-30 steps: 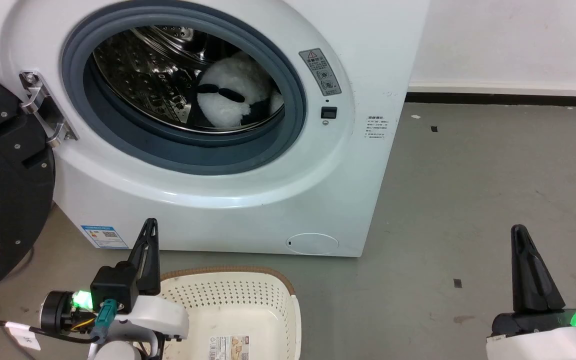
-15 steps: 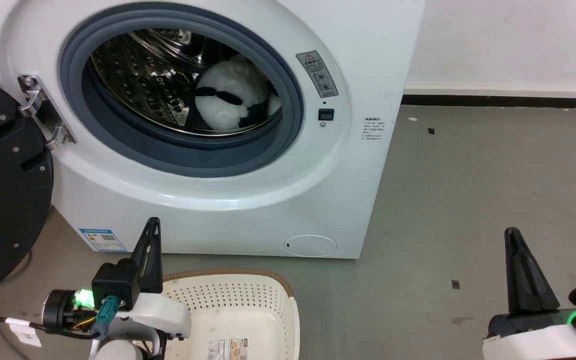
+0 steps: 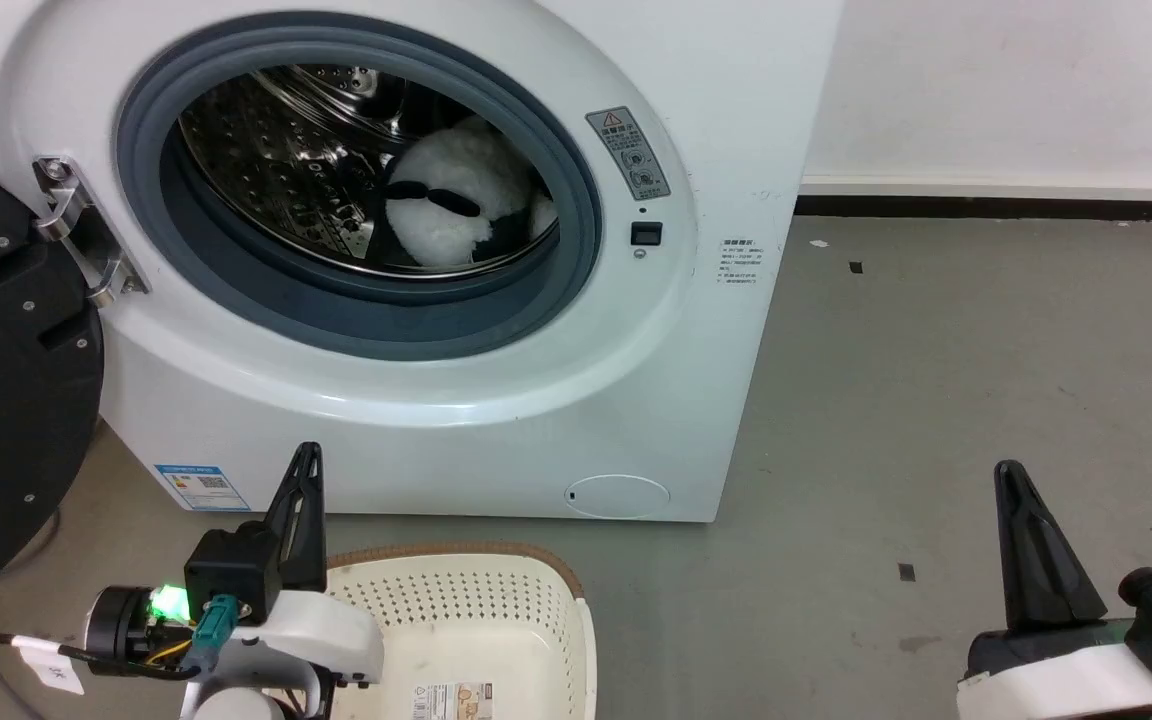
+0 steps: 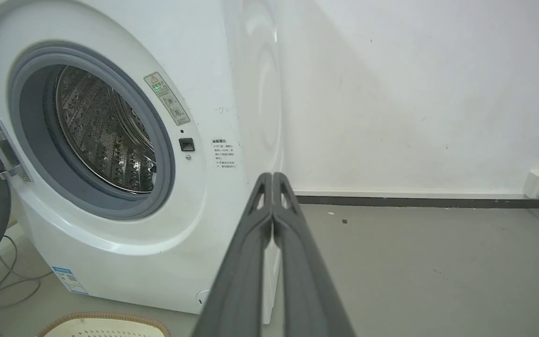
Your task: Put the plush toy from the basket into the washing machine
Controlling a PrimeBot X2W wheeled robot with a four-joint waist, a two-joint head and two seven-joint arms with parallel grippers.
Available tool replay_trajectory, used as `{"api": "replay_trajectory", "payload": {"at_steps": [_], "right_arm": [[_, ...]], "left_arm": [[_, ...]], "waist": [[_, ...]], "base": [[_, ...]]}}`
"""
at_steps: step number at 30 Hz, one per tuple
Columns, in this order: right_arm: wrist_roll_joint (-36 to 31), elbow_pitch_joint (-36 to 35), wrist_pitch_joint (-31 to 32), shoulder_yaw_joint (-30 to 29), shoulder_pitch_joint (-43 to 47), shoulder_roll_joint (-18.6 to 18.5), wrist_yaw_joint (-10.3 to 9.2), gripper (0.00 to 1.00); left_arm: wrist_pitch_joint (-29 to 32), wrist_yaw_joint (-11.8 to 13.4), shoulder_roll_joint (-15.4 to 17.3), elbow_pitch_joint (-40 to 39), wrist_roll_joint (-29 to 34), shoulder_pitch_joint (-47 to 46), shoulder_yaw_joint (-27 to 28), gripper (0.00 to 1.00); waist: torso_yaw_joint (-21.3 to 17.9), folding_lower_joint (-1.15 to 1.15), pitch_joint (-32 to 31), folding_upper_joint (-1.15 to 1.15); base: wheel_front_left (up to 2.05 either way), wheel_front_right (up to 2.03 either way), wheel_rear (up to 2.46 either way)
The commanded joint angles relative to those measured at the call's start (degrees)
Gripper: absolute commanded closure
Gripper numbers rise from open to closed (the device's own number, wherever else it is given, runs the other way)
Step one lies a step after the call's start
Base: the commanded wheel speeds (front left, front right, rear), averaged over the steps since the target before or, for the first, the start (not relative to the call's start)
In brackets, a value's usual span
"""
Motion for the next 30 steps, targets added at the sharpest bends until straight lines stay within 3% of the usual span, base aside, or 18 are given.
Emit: {"api": "replay_trajectory", "payload": {"at_steps": [1, 30], "right_arm": [[-0.5, 0.3, 0.4, 0.2, -0.7, 0.0, 0.01, 1.00], [-2.9, 1.4, 3.8, 1.0, -1.4, 0.0, 0.02, 1.00]], "left_arm": [[0.3, -0.3, -0.3, -0.6, 0.4, 0.7, 0.3, 1.00], [3.7, -1.5, -1.7, -3.3, 1.4, 2.4, 1.5, 1.00]], "waist": [[0.0, 0.00, 0.0, 0.00], [-0.7, 0.00, -1.0, 0.00]], "base": [[0.00, 0.00, 0.00], [0.00, 0.00, 0.00]]}}
